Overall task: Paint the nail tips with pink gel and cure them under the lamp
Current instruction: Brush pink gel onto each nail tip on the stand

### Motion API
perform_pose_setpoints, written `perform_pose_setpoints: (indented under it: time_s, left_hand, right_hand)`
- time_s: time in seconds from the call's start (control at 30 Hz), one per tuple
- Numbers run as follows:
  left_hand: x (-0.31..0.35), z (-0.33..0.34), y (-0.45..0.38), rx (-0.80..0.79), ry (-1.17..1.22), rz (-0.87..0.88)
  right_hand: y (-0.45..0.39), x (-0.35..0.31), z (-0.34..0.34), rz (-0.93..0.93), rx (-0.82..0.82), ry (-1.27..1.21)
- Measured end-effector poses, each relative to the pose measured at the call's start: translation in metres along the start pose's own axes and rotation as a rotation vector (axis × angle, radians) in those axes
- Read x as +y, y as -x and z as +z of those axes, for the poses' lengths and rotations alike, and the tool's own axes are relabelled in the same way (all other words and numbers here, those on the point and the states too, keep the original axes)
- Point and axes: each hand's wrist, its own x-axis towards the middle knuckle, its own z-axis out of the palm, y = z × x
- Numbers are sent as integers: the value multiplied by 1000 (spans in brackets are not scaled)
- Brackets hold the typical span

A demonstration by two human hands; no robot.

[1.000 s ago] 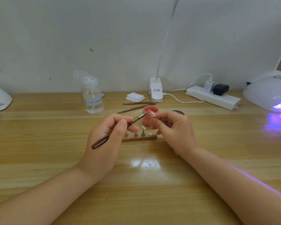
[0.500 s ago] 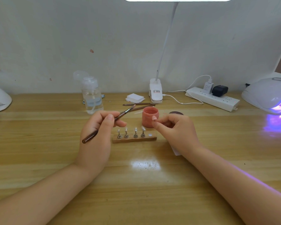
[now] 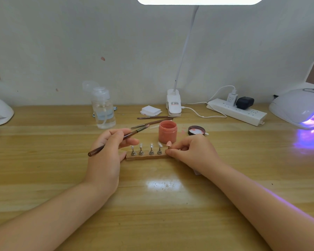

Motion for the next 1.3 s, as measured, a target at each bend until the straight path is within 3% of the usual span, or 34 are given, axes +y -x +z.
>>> perform_pose_setpoints:
  time_s: [0.13,0.27,0.33,0.47,0.77,1.03,1.3]
  left_hand:
    - [1,-1,2,-25,15,13]
    - [-3,-3,2,-97,11,21]
    - [-6,-3,1,-145,11,21]
    - [-7,-5,-1,-184,42,22]
    - [-9,-4,0,-239,78,2]
    - [-10,-4,-2,-219,73,15]
    - [-11,-5,-1,-186,-54,115]
  right_hand:
    - [0,0,-5,-18,-9,89]
    - [3,5,-9,-183,113,578]
    - [5,8,-9,-303,172,662]
    - [7,6,-2,-394,225,583]
    - [1,5,9,-235,151,659]
    - [4,3,8,-319,142,656]
    - [7,1,4,-362,190,484]
